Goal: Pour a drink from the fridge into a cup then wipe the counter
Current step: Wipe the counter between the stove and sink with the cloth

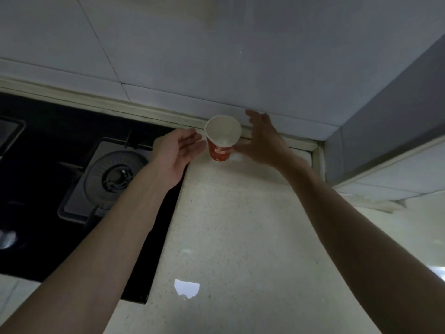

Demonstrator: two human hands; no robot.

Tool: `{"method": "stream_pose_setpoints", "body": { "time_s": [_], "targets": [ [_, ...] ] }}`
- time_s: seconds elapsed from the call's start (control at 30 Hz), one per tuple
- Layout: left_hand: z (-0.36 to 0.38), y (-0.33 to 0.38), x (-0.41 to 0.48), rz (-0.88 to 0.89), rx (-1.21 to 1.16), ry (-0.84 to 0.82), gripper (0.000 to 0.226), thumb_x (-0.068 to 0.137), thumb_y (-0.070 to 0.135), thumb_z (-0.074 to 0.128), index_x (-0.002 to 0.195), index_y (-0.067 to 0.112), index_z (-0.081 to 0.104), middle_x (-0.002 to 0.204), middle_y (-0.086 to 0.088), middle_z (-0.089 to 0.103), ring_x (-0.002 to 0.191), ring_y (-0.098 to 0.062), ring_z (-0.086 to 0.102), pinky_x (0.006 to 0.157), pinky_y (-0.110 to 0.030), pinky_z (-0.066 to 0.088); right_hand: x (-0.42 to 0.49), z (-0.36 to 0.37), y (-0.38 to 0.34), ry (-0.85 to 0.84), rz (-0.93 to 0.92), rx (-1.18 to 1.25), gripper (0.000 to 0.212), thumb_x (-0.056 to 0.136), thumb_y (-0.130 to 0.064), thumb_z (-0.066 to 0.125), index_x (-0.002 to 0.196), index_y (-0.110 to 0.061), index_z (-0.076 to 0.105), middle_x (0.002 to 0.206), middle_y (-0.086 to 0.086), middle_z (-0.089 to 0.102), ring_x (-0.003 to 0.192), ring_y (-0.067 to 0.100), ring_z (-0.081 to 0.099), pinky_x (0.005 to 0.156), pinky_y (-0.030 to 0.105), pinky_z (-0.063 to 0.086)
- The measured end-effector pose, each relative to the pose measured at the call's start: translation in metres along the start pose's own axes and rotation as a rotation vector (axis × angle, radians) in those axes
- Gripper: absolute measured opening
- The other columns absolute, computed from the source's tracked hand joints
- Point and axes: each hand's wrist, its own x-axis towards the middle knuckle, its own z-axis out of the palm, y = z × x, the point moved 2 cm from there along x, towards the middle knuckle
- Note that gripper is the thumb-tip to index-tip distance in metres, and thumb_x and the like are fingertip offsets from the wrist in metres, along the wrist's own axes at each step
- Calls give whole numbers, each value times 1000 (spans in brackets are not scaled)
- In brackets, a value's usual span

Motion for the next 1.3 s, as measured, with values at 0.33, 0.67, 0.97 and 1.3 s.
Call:
{"method": "stream_pose_setpoints", "body": {
  "time_s": [0.33, 0.67, 0.97, 1.3],
  "targets": [
    [33, -55, -103, 156, 660, -134, 21, 92, -2, 48, 86, 3, 67, 80, -18, 67, 66, -26, 64, 61, -28, 56, -203, -91, 143, 113, 202, -94, 15, 91, -15, 63, 103, -15, 72, 97, 5, 73, 83, 20, 69, 76, 28, 50],
    [115, -256, -249, 370, 1473, -668, 20, 92, 25, 51, 102, 17, 66, 103, 0, 66, 93, -16, 61, 84, -33, 49, -320, -43, 280, -63, 399, -176, 45, 90, -26, 63, 132, -10, 56, 137, 15, 55, 123, 33, 53, 102, 39, 44],
    [150, -402, -335, 362, 1761, -766, 39, 90, 13, 48, 127, 2, 55, 137, -15, 48, 124, -28, 45, 102, -42, 44, -347, -18, 302, 35, 135, -217, 47, 91, -29, 59, 135, -18, 49, 144, 7, 48, 132, 30, 43, 110, 44, 32],
    [156, -483, -363, 275, 1871, -482, 47, 96, 18, 42, 140, 2, 44, 161, -17, 15, 148, -34, 17, 117, -51, 23, -349, 6, 337, -172, 79, -361, 80, 97, -57, 34, 155, -17, -3, 163, 10, -11, 148, 36, -14, 119, 56, -5]
  ]
}}
